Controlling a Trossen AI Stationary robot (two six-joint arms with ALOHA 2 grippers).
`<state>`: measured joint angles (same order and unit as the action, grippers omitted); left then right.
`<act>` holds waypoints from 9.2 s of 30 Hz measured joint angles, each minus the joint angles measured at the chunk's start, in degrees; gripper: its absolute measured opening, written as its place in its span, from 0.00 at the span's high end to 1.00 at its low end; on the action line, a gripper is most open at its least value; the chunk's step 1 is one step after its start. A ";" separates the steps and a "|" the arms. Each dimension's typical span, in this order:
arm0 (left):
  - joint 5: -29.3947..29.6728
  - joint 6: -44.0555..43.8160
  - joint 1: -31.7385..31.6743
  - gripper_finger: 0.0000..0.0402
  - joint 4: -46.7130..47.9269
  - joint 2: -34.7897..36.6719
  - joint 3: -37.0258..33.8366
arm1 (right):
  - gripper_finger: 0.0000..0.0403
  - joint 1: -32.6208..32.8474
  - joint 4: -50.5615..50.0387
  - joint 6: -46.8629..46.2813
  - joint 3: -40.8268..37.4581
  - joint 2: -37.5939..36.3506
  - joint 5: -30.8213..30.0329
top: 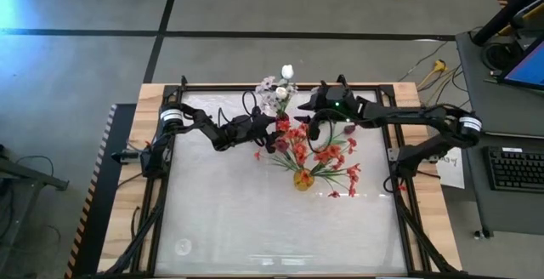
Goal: Sort flowers into vase by color
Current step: Put the red flower into the yellow vase
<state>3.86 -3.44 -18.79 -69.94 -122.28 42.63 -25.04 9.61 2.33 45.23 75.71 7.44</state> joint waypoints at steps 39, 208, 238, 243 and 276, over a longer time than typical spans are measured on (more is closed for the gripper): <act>-1.49 -4.60 -0.21 0.24 -0.33 10.47 -13.42 | 0.56 -7.00 -48.88 -30.33 2.55 -5.89 -4.03; 19.18 4.60 32.09 1.00 100.09 41.50 46.74 | 0.53 41.53 -30.37 106.89 56.46 5.13 -52.59; 9.00 2.18 33.43 1.00 34.64 62.61 0.27 | 0.50 51.76 1.35 80.95 56.66 3.21 -60.10; 9.00 4.98 33.43 1.00 32.58 64.47 -0.57 | 0.50 52.88 -17.94 53.95 56.78 -0.46 -61.03; 12.10 8.79 33.34 1.00 24.37 50.50 2.64 | 0.50 48.44 -40.30 5.50 54.80 7.93 -40.42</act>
<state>15.97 5.36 14.55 -45.57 -71.78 45.28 23.40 -30.69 7.83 100.03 83.64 -32.97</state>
